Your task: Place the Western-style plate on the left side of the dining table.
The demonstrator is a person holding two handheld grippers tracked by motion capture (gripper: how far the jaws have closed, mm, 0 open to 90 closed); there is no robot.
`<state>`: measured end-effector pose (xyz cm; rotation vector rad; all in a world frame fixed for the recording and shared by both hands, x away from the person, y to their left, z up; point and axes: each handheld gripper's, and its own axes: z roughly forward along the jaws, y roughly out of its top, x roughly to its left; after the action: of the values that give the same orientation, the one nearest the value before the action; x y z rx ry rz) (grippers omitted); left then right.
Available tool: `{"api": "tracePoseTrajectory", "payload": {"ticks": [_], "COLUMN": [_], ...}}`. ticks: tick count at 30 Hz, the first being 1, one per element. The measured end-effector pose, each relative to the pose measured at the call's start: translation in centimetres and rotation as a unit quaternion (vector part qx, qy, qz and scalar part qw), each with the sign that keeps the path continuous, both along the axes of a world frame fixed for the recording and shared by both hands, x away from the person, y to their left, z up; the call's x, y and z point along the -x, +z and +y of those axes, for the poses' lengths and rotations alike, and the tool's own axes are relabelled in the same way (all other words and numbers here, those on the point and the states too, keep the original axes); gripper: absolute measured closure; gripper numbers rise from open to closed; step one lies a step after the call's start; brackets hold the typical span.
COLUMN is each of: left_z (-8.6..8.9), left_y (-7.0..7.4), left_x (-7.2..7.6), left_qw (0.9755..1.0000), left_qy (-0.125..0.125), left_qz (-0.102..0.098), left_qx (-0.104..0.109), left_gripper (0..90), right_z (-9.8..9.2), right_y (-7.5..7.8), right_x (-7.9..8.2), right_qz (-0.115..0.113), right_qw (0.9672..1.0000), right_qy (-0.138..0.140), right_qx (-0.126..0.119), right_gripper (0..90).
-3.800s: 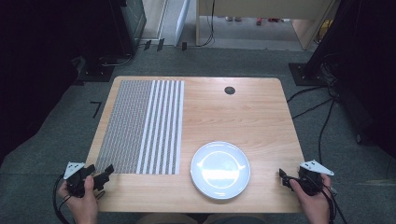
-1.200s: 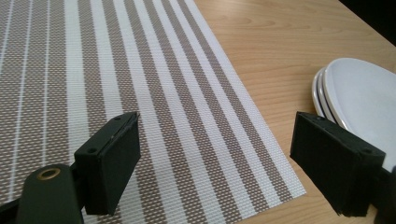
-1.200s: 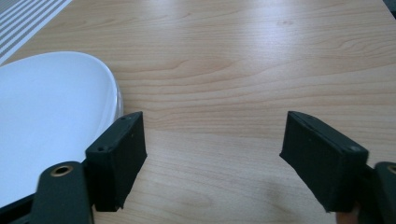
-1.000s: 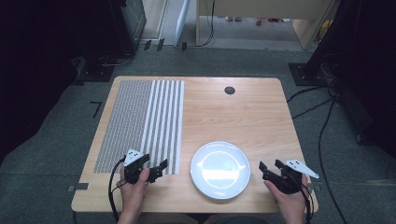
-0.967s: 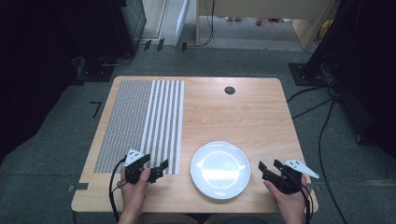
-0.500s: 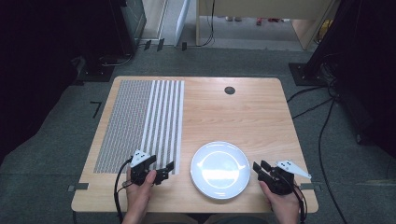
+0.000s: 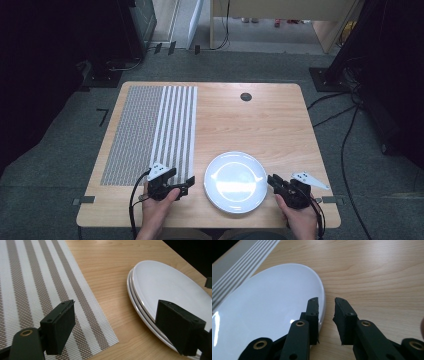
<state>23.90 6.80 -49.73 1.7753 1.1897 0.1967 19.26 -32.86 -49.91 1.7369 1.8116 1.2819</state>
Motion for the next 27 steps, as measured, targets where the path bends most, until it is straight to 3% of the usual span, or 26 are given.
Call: {"api": "tracePoseTrajectory", "payload": {"ticks": [3,5,13,27], "left_z": [-0.3,-0.6,-2.0,-4.8], "left_y": [-0.1,-0.1,-0.3,-1.2], "left_x": [0.0,0.1,0.6,1.5], "left_qw": [0.9999,0.9999,0.9987,0.9961], "left_qy": [-0.009,-0.013,-0.047,-0.085], "left_qz": [0.006,0.006,0.008,0.02], "left_qx": [0.007,0.01,0.02,-0.001], "left_gripper": [18.2,24.8,25.4,26.0], "right_z": [0.2,0.2,0.1,0.2], "right_y": [0.0,-0.1,-0.4,-0.9], "right_x": [0.0,-0.1,-0.3,-0.6], "right_qz": [-0.005,-0.003,0.007,0.023], "right_qw": [1.0,1.0,0.9996,0.999], "right_qy": [-0.002,-0.002,0.001,0.001], "right_qx": [0.003,-0.003,-0.027,-0.039], "right_gripper": [75.2,77.6,81.3,80.9]}}
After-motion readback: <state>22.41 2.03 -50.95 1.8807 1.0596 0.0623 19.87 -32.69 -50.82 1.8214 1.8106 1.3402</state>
